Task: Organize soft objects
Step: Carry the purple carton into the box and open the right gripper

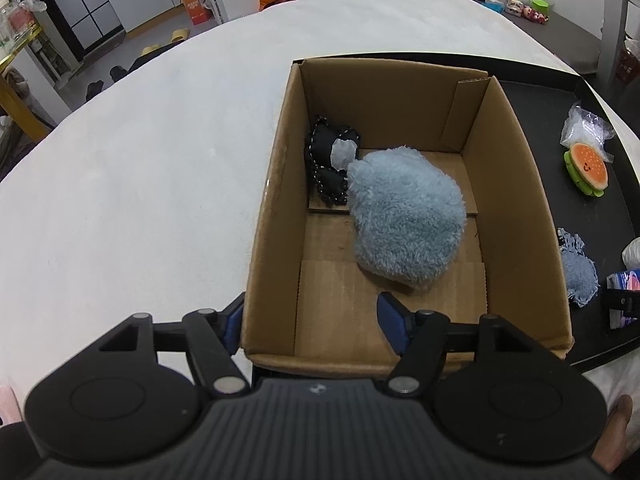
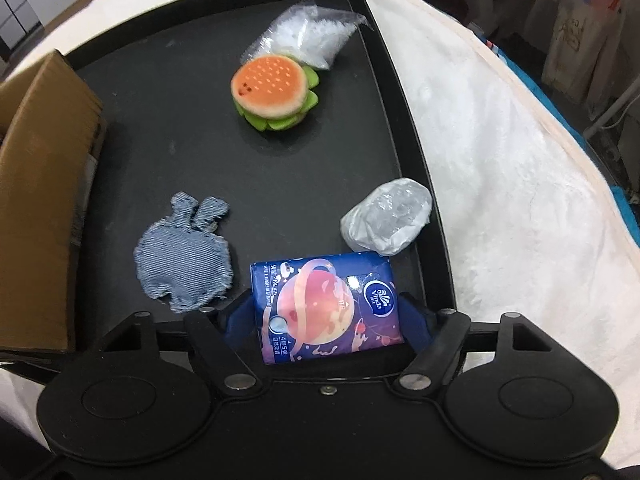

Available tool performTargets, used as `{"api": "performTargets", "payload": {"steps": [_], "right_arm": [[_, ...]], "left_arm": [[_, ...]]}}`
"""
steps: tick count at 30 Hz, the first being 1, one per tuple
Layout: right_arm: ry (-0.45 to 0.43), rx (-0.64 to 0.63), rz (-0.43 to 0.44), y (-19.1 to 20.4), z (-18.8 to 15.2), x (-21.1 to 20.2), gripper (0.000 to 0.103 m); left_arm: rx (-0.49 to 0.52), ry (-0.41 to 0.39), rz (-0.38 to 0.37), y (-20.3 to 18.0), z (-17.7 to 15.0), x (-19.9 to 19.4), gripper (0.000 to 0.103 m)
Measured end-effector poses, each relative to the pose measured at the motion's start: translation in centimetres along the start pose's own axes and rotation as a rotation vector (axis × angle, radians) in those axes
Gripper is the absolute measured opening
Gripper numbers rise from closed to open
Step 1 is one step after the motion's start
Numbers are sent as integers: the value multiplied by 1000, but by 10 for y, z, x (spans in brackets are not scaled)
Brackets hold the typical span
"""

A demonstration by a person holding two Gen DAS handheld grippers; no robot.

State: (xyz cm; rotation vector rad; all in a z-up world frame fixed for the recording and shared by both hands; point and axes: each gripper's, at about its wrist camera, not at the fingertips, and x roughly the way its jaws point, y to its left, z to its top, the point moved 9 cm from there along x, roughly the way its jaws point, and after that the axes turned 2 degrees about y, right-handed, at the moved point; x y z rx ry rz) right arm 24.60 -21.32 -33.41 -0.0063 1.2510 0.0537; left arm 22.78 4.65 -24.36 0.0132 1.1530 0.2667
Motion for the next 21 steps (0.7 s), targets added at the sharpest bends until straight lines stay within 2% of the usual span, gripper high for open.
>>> {"api": "performTargets", "payload": {"steps": [9,21], "right_arm": [[-130,-74,28,19,8,-33,72],[-236,-118,111,54,36,-71,72]], "left_arm": [[-2,-23,-1,2,2,-8,66],[-25,-45,-17,13,6,-15,66]]}}
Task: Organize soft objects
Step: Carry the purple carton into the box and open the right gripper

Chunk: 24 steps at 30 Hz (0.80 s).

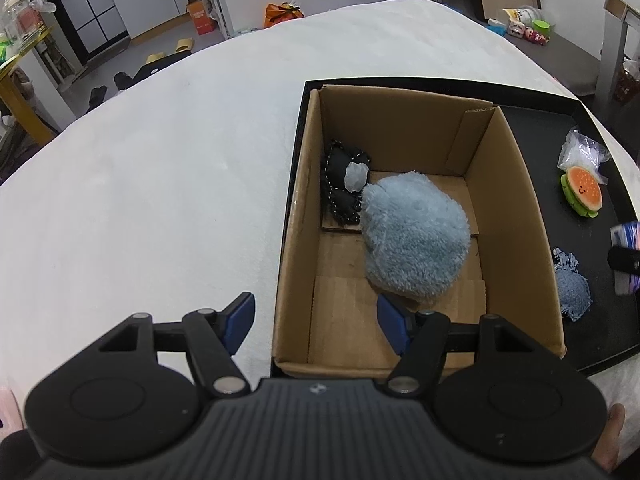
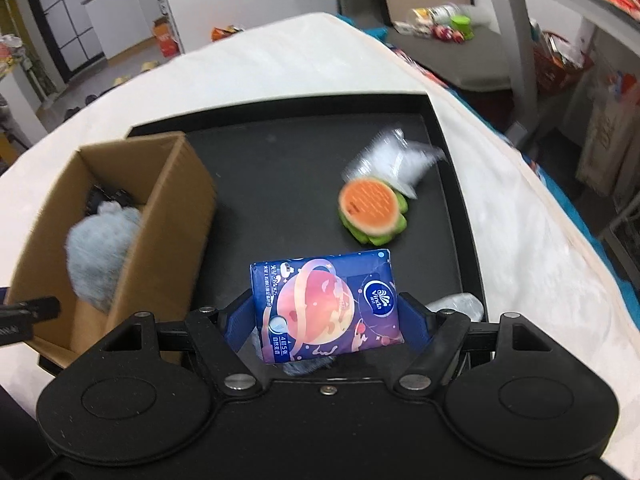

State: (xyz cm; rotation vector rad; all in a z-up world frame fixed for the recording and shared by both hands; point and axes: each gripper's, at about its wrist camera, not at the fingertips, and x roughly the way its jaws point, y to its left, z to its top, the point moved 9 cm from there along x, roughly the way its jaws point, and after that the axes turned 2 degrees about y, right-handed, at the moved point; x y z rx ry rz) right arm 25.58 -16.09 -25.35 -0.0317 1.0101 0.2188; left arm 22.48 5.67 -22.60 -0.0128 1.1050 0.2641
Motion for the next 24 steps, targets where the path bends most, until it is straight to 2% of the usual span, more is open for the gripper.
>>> {"api": "performTargets", "payload": {"steps": [10,16,18,24], "right_arm": [[-75,-46,41,35,25,-15,72],[-99,-75,68,57,35,-20,72],[-110,-88,72,64,39,-22,72],[-132,-121,87,84,48,-25,72]], "left_arm": [[-26,-10,-22,8,2,2,62],[-45,-11,-40,10,2,7,45],[-48,-9,-50,10,2,8,36],[-59,-1,-65,13,0,13,21]]}}
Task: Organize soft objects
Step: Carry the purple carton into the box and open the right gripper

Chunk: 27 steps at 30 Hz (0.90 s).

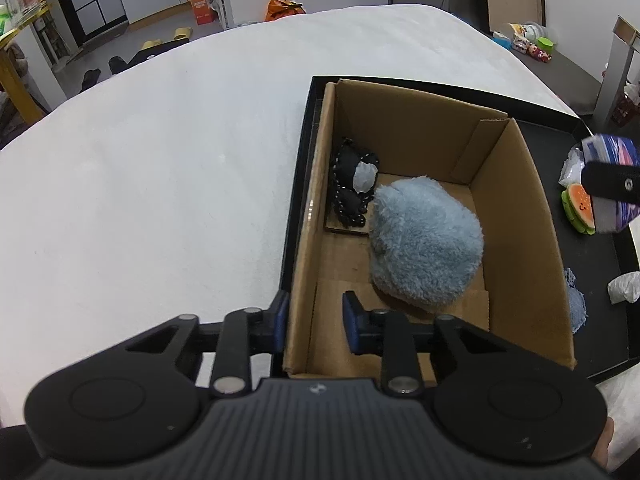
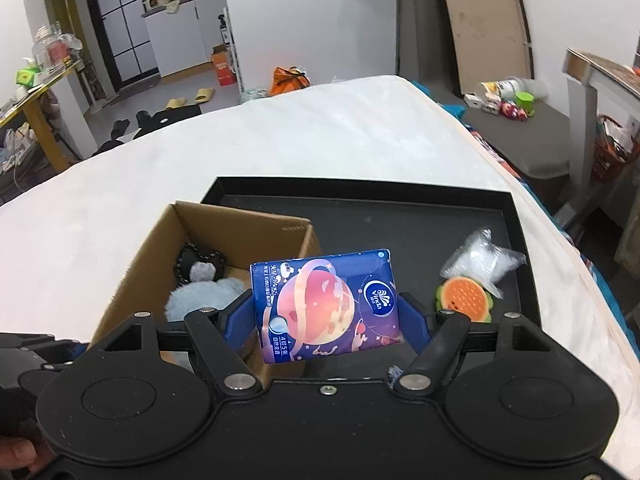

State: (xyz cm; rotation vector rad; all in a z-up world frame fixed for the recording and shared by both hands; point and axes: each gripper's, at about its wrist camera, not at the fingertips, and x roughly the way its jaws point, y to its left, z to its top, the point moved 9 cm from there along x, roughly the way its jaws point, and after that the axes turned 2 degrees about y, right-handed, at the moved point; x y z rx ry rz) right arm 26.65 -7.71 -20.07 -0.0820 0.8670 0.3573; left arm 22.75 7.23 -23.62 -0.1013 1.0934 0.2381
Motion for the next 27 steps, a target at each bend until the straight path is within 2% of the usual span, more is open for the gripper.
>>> {"api": "performTargets", "payload": {"steps": [3,22,27], "right_arm": [[-7,-17,7,10,6,1,72],[-9,-132,18,65,29,21,72],[-30,-153,35,76,39,24,75]], "left_arm": [[-11,-3,1,5,0,1,11],[-71,1,-70,20,-3,3,10],[-83,12,-84,21,-2,4,11]]}}
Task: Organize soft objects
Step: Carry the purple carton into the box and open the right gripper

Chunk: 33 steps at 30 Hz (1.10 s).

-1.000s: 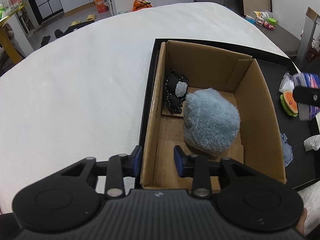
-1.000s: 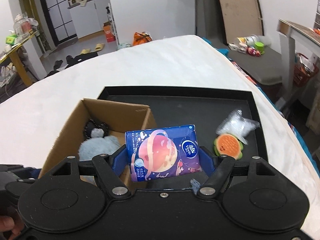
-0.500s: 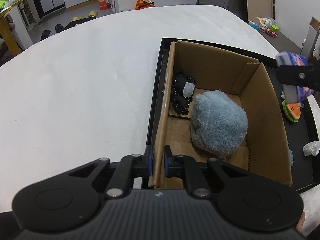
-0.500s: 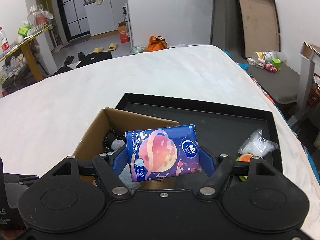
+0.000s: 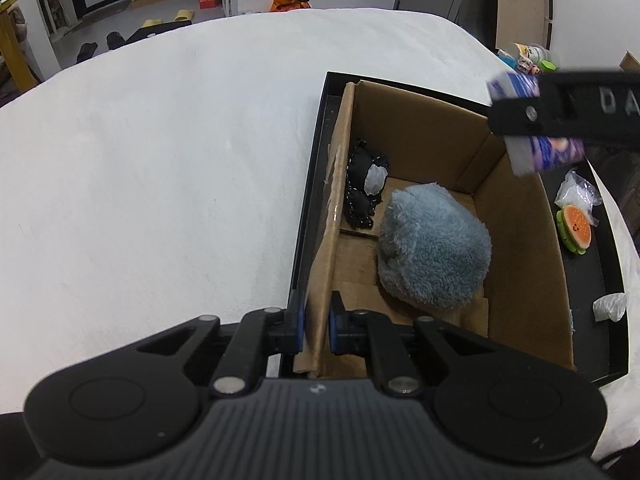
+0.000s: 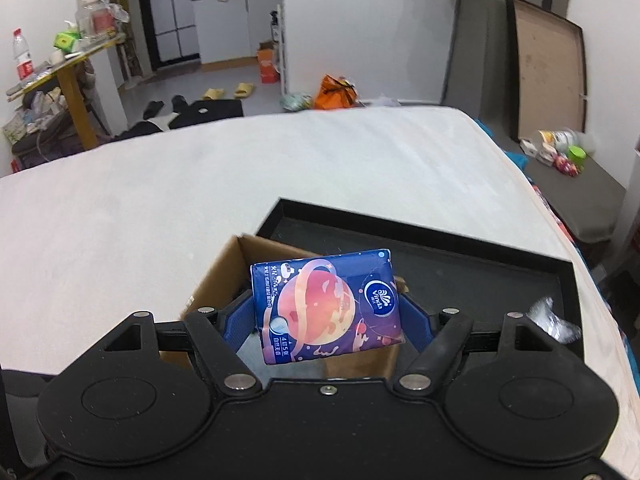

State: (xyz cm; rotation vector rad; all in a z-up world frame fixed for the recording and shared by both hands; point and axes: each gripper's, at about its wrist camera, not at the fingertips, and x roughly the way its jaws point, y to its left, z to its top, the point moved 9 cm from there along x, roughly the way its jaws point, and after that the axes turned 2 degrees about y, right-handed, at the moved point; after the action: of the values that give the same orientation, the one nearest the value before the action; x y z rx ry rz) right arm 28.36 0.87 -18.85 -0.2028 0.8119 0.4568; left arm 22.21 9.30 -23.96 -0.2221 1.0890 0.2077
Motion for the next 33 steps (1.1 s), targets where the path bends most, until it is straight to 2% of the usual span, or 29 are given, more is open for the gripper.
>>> {"api": "performTargets", "payload": {"steps": [5,9,11,22,33], "right_arm": [[-10,-9,-11,-2,4,-1,81],[6,-5,-19,-4,-4,-2,82],[13,-6,-23,-4,-10,-2,86],[64,25,-13,-6,-37,-4,86],[82,67,0,-18,-54,-11,90]], "left_arm": [[-15,6,-7,0,1,1,11],[-25,7,-10,2,2,2,11],[-19,6,-8,2,1,1,11],[-6,8,1,-1,2,1,11],[0,23,25,-4,2,3,11]]}}
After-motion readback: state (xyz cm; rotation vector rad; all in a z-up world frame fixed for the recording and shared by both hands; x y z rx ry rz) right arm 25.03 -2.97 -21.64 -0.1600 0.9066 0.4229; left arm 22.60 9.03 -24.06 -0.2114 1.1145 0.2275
